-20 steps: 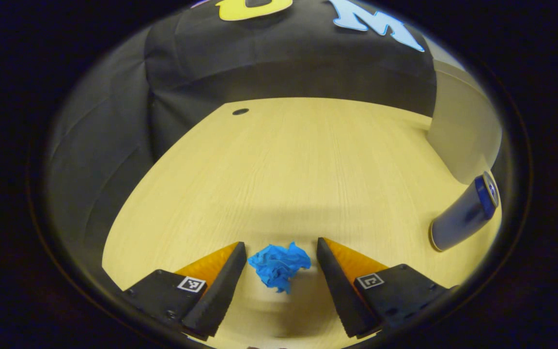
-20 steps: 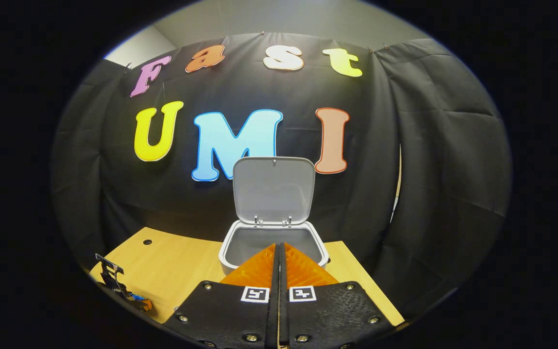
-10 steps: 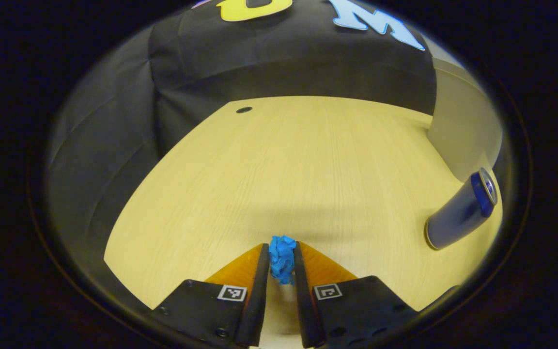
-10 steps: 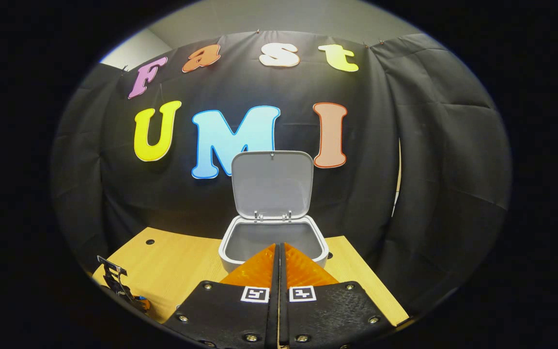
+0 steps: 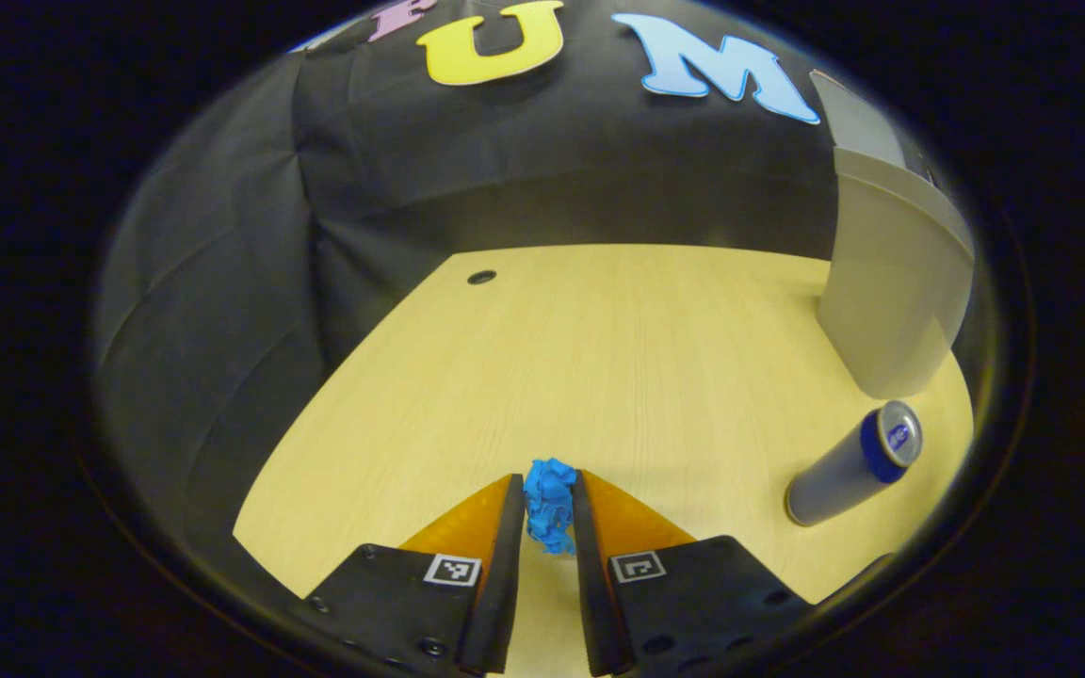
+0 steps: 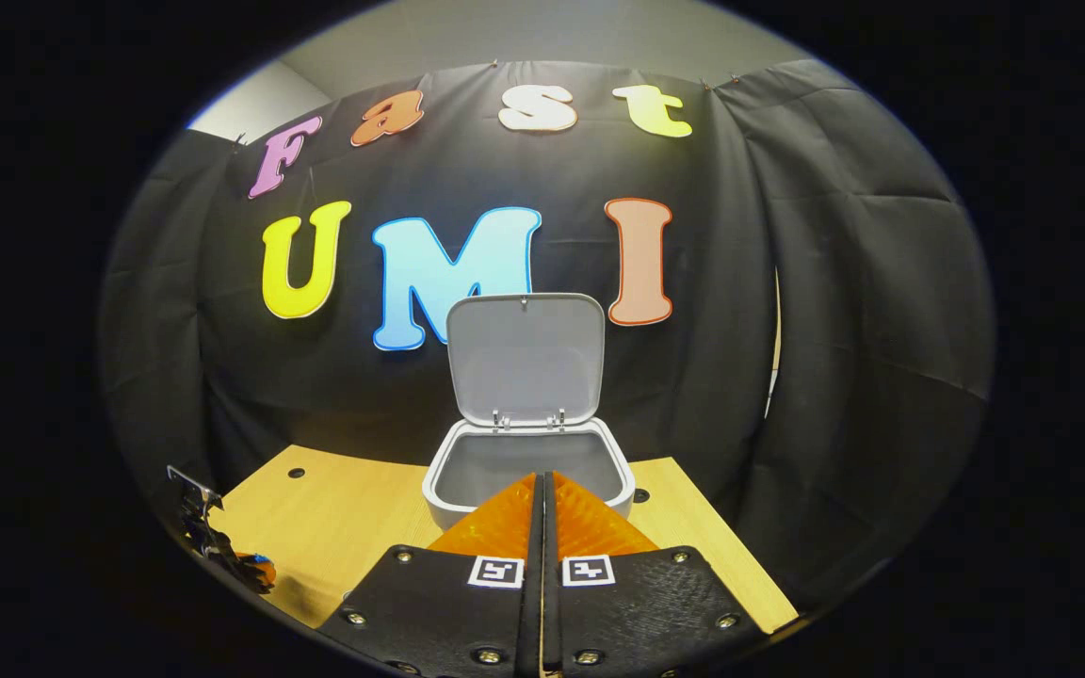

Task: Press the lid of the desktop garbage bin to open it, pick up the crumpled paper on the desktop and throw it into the bin, then pick up the pop can on the desktop and drop it into the bin, and finally close the garbage bin lid.

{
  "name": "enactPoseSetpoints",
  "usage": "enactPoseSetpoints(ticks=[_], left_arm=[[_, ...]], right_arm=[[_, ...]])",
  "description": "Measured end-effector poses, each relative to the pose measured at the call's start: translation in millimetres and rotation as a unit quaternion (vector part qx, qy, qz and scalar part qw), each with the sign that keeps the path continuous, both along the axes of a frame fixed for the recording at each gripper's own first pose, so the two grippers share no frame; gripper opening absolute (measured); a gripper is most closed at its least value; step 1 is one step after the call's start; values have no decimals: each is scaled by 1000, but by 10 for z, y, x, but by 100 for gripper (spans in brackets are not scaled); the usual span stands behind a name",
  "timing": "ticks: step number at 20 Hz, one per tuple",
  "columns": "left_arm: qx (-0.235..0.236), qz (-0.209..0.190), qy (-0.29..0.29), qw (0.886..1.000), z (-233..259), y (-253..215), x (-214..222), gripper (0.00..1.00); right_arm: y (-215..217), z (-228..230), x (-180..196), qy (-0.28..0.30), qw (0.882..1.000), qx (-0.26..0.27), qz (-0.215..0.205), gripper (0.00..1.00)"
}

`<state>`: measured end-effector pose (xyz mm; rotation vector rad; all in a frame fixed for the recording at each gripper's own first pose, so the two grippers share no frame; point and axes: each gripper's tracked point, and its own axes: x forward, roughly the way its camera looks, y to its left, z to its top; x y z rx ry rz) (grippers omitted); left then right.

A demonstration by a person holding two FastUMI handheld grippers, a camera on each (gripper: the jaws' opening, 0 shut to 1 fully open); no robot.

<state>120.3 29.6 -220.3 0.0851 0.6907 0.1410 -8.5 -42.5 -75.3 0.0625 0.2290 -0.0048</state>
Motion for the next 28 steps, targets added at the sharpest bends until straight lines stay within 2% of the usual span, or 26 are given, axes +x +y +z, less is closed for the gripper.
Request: enactPoseSetpoints(ticks=[5,10,13,18,21,25,28], left_arm=[[7,-26,-52,998,674,-276,302,39],[7,-65,-120,991,1461,-671,669,34],[1,-90,-149,985,1855,-976,869,39],[-11,-155,-194,969,2441,-1720,1083,39],[-34,-191,-210,958,2694,-2216,1108,39],[-48,-247,-225,941,2902,-2905,1137,35],[-64,-281,-222,932,2886,-3366,1140,38]], right_arm=[[-44,-36,-1,-2,1000,11,-1,1],[-126,-98,-45,1,1000,15,-8,1],[-213,-141,-79,3,1000,20,-17,1],[-413,-196,-185,7,999,25,-39,1],[-590,-216,-289,8,998,26,-60,1],[-837,-258,-454,14,995,29,-92,1],[-1007,-294,-591,17,993,30,-115,1]])
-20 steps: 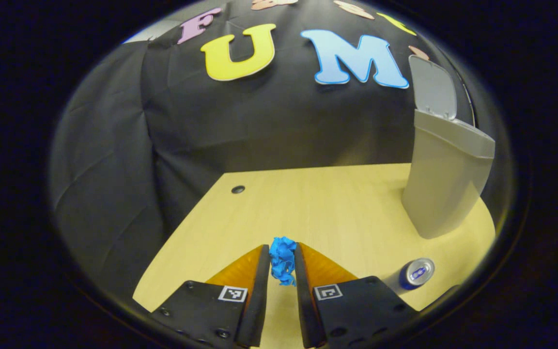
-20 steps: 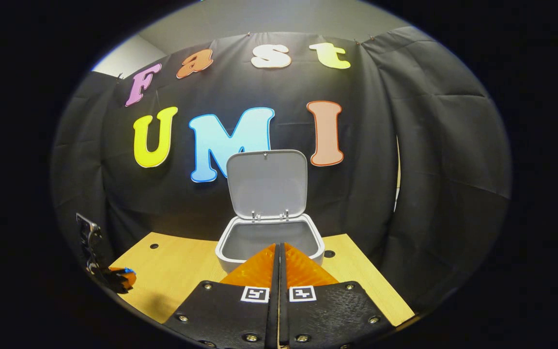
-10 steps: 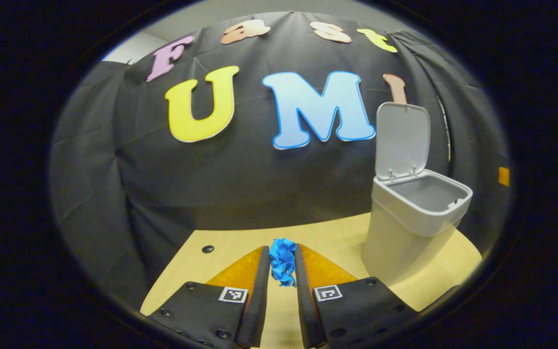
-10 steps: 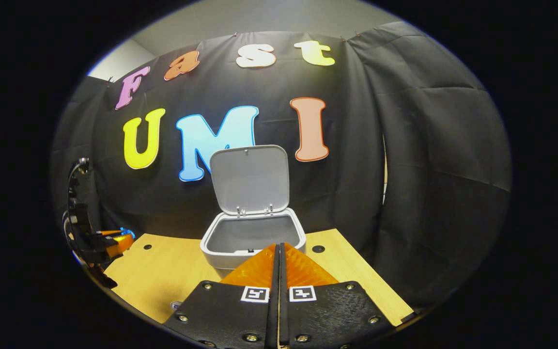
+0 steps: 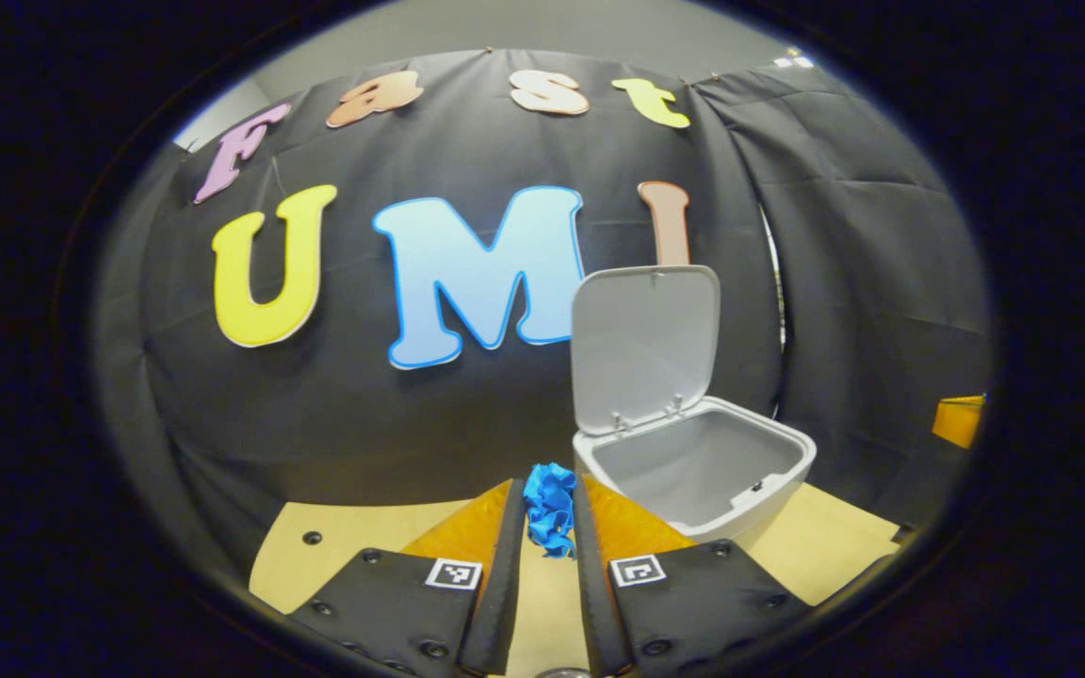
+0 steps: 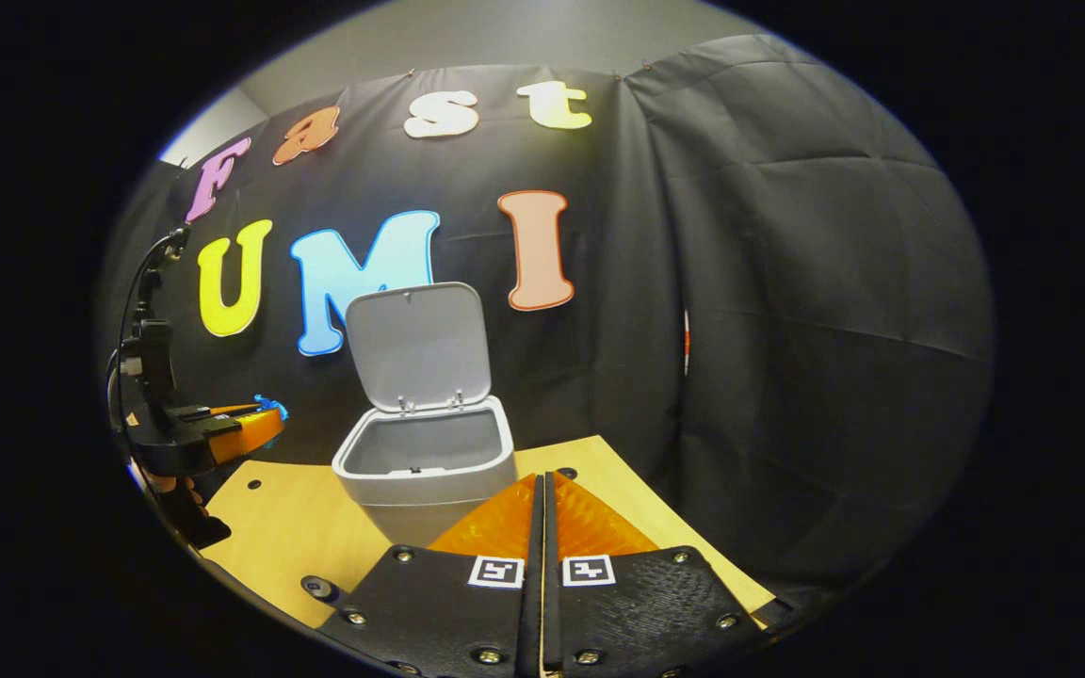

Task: Press the lid of the desktop garbage bin to open it, pick up the crumpled paper on the desktop and throw it into the bin, then pick up the pop can on the desktop and drop it into the bin, and finally close the garbage bin lid.

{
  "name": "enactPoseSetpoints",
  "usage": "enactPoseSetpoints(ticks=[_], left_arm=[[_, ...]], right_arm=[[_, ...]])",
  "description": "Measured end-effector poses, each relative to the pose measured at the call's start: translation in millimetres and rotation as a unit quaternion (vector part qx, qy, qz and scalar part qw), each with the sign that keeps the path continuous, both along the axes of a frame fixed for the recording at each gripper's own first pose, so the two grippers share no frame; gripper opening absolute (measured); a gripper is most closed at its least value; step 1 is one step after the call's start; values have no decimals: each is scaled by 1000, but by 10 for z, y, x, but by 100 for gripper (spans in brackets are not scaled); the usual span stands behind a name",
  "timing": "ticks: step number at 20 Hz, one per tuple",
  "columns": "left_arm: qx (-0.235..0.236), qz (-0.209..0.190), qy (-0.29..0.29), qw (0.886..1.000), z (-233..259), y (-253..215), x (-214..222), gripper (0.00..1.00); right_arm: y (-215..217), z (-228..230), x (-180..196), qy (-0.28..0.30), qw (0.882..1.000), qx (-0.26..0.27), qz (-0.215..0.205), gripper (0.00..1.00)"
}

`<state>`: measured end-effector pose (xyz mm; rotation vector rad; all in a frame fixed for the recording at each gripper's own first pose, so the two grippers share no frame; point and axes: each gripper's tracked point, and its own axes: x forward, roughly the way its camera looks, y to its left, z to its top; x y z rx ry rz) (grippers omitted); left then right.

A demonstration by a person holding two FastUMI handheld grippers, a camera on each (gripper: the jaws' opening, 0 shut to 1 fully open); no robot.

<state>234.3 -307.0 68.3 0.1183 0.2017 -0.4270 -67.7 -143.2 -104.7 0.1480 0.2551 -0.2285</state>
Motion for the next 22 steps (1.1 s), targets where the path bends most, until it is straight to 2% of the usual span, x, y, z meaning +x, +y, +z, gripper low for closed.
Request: enactPoseSetpoints(ticks=[1,4,5,7,10,13,14,17,18,22], left_arm=[[-3,-11,2,1000,-9,-133,10,35],[-4,-35,5,999,-64,-442,35,38],[-2,-40,6,999,-79,-524,55,36],[0,-48,7,999,-108,-659,90,33],[4,-54,7,998,-138,-793,150,38],[3,-56,0,998,-133,-888,196,34],[0,-58,-2,998,-124,-916,208,38],[-2,-66,-5,998,-112,-1000,217,60],[-3,-66,-6,998,-92,-1007,206,61],[-5,-68,-4,998,-107,-996,218,91]], right_arm=[[-57,-12,-40,2,1000,0,-7,1],[-211,-37,-165,6,1000,0,-28,1],[-255,-44,-200,8,999,0,-35,1],[-343,-65,-259,10,999,2,-47,1],[-456,-81,-317,13,998,1,-61,1],[-540,-95,-353,16,997,0,-72,1],[-561,-104,-350,17,997,0,-74,1],[-585,-111,-350,18,997,0,-77,1],[-579,-108,-332,18,997,0,-76,1],[-490,-105,-247,19,998,-3,-64,1]])
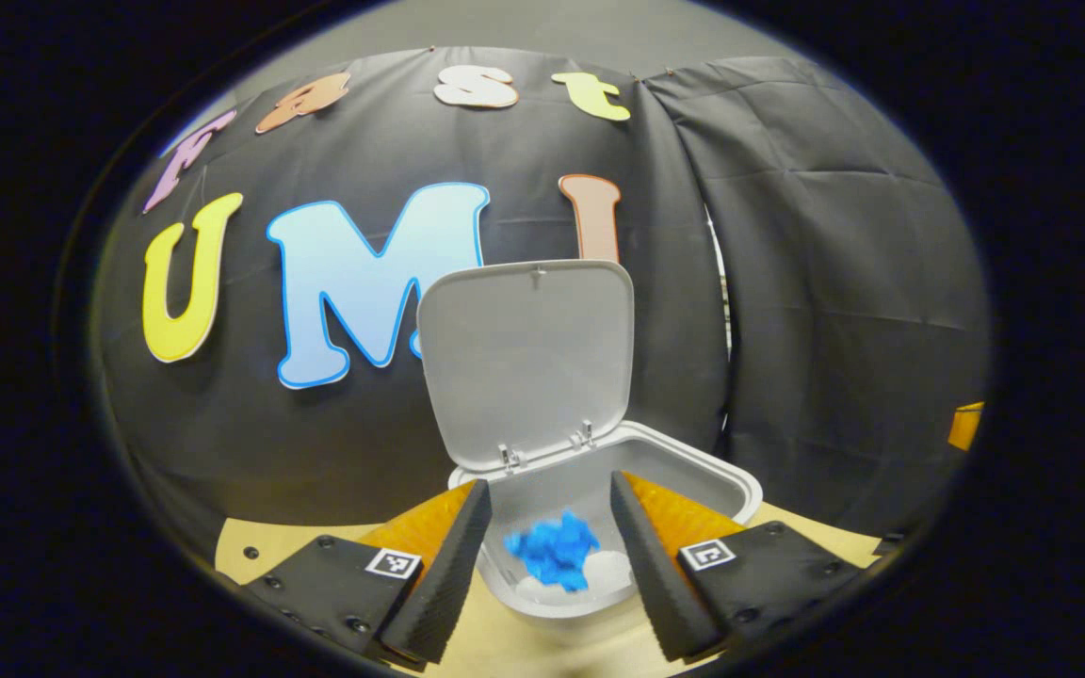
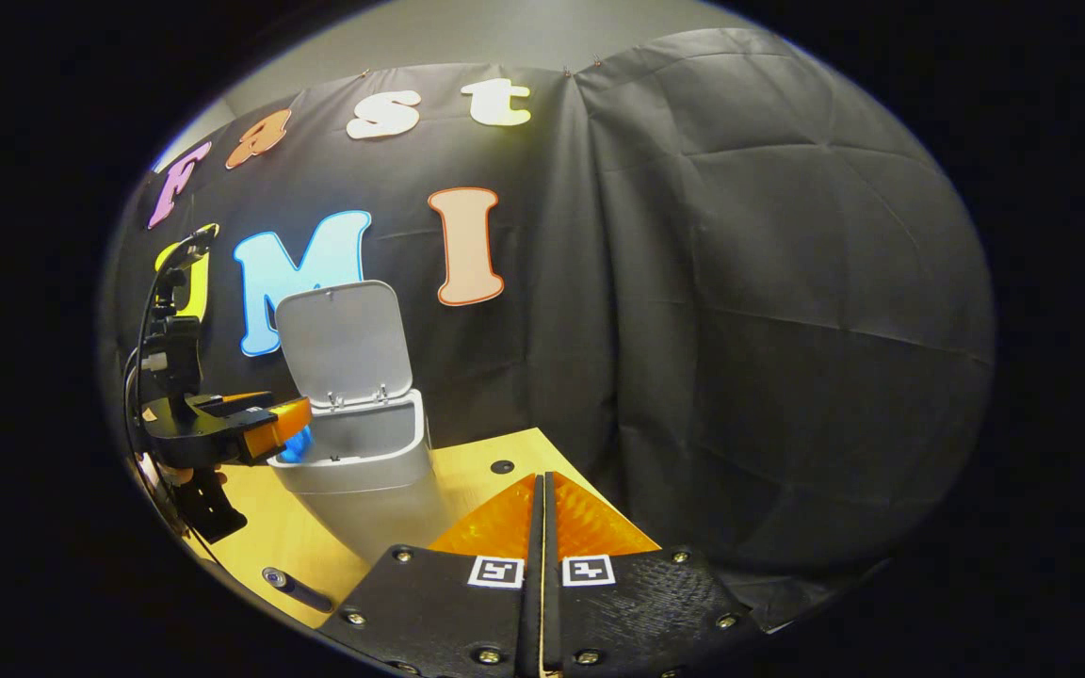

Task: Press the lid of the desktop garbage bin to open it, pick up the crumpled paper on the desktop and throw it into the bin, then pick up the pop can on the desktop and drop it into the bin, and finally close the garbage bin lid.

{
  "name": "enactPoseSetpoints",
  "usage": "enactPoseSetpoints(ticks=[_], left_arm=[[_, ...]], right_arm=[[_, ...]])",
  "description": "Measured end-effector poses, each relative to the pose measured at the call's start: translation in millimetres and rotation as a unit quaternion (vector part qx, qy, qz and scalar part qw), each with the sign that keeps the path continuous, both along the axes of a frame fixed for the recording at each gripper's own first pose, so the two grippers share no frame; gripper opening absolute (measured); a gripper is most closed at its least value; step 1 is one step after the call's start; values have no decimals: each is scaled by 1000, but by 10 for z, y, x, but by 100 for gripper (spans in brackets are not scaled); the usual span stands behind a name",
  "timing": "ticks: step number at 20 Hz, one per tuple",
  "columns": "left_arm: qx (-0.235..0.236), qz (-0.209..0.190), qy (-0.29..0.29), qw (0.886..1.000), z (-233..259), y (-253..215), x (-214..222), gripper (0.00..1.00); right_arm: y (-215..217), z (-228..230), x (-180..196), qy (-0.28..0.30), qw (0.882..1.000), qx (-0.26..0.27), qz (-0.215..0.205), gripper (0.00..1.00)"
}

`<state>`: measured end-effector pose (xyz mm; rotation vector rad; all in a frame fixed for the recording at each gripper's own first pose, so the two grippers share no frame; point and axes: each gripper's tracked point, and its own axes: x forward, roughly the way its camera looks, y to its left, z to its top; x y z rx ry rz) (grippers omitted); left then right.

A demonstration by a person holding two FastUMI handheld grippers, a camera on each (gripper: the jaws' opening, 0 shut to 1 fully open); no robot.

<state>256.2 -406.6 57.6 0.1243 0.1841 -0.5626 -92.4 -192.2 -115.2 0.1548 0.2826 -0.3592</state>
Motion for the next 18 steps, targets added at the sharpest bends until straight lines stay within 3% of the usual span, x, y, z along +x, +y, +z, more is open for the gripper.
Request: enactPoseSetpoints(ticks=[1,2,3,8,9,18], left_arm=[[1,3,-1,1000,5,30,11,97],[1,5,-2,1000,13,54,12,88],[1,7,-2,1000,18,79,15,100],[3,26,-8,1000,69,334,26,100],[3,33,-9,999,84,407,30,94],[-4,110,-9,994,202,1325,-86,100]], right_arm=[[20,2,18,0,1000,-1,4,1],[46,-3,40,0,1000,-2,7,1],[74,0,64,0,1000,-1,11,1],[245,-16,147,0,999,4,35,1],[289,-26,164,-1,999,5,41,1],[855,-100,380,4,993,16,121,1]])
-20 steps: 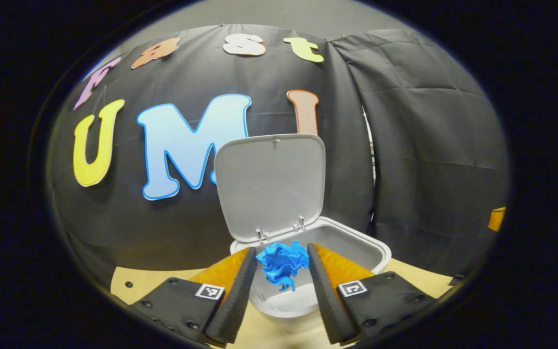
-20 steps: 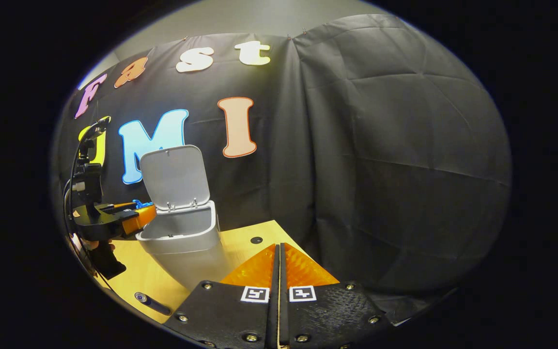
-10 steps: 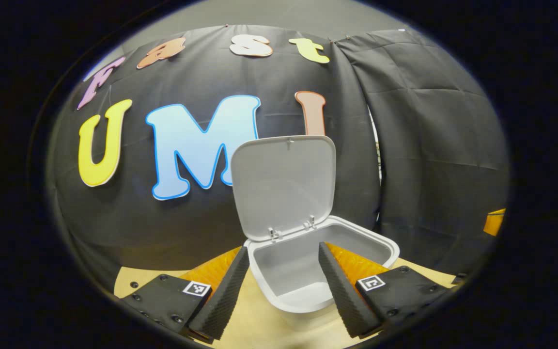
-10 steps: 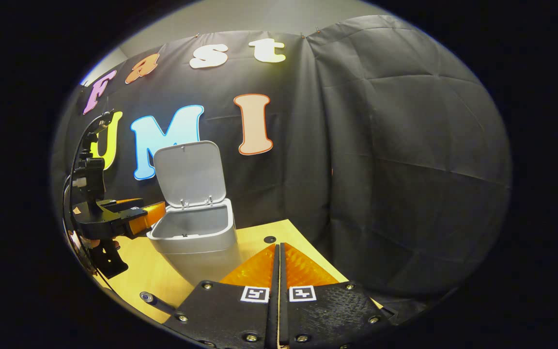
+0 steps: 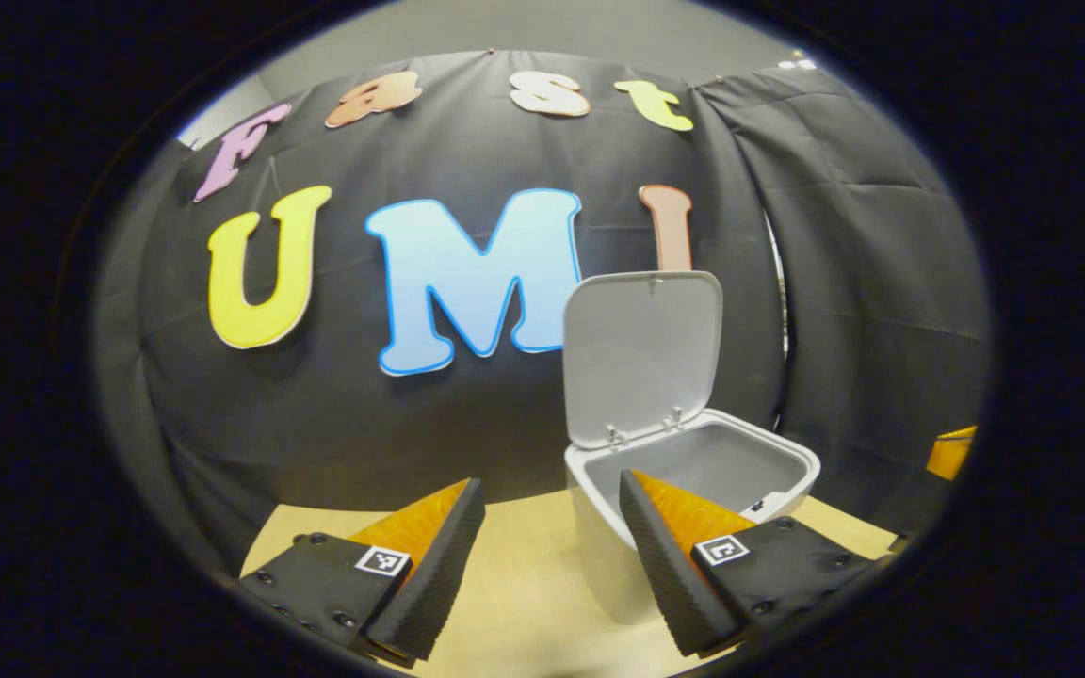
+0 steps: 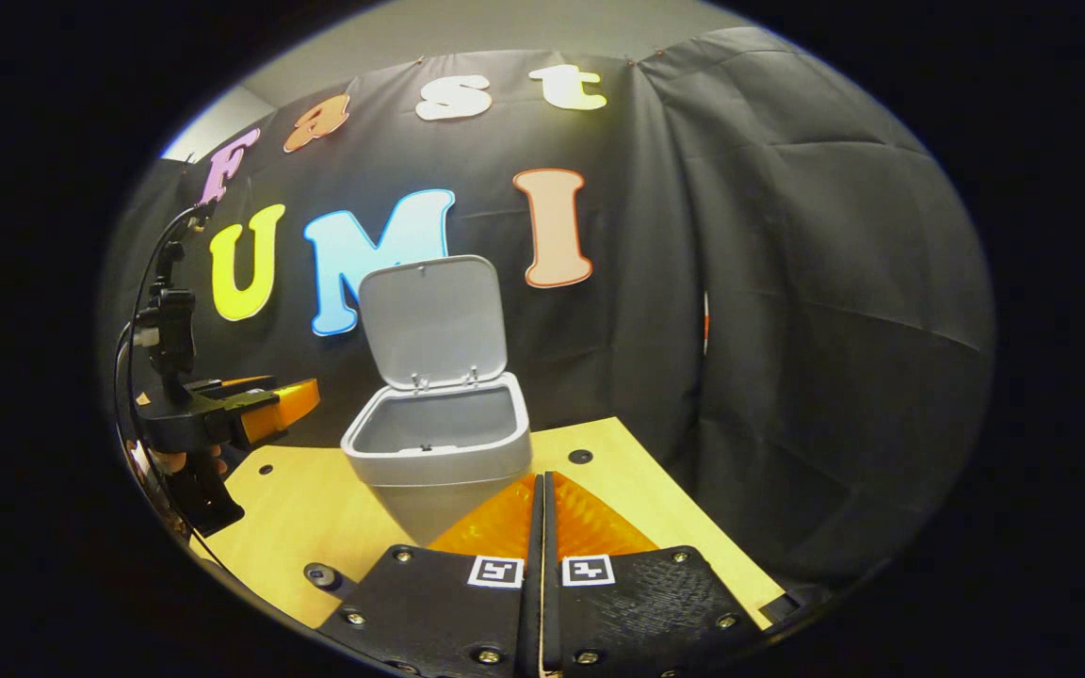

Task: Press the lid of the desktop garbage bin to open it, pick up the crumpled paper on the desktop and throw it into the bin, then pick up the pop can on the desktop and drop it into the bin, and finally close the garbage bin lid.

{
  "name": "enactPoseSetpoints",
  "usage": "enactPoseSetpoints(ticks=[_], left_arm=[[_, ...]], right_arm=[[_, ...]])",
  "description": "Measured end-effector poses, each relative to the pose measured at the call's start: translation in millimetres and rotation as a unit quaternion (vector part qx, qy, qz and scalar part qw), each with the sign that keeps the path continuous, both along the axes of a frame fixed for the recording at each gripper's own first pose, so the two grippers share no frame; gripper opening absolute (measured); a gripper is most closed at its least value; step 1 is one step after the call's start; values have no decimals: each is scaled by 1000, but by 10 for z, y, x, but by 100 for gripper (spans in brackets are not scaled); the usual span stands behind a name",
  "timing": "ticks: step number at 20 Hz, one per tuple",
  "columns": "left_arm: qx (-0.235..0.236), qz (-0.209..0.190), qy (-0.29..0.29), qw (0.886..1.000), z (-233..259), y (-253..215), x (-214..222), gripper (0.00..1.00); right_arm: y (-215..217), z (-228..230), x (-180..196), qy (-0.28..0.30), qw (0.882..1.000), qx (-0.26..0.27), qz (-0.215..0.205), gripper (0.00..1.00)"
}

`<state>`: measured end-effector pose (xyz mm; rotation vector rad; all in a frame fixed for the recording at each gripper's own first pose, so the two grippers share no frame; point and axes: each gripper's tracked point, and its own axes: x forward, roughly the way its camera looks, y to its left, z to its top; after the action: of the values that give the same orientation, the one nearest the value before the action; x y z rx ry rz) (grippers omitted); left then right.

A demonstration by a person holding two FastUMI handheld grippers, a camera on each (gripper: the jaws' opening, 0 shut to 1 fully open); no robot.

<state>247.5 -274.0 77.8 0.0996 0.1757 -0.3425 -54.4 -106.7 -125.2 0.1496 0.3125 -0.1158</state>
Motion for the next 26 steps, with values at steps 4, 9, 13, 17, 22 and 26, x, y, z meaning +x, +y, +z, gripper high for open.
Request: enactPoseSetpoints(ticks=[4,9,13,17,22,26], left_arm=[[6,44,-5,999,54,562,-70,100],[9,98,-8,995,95,1190,-178,100],[6,135,-11,991,166,1648,-295,94],[5,171,-13,985,239,2083,-420,94],[7,219,-16,976,296,2645,-639,100],[3,254,-18,967,338,3043,-798,100]], right_arm=[[336,-40,123,3,999,1,45,1],[809,-82,281,3,995,9,104,1],[1186,-150,364,11,989,10,148,1],[1543,-244,405,20,982,17,189,1],[1999,-362,414,35,970,26,241,3],[2353,-533,376,57,955,31,288,44]])
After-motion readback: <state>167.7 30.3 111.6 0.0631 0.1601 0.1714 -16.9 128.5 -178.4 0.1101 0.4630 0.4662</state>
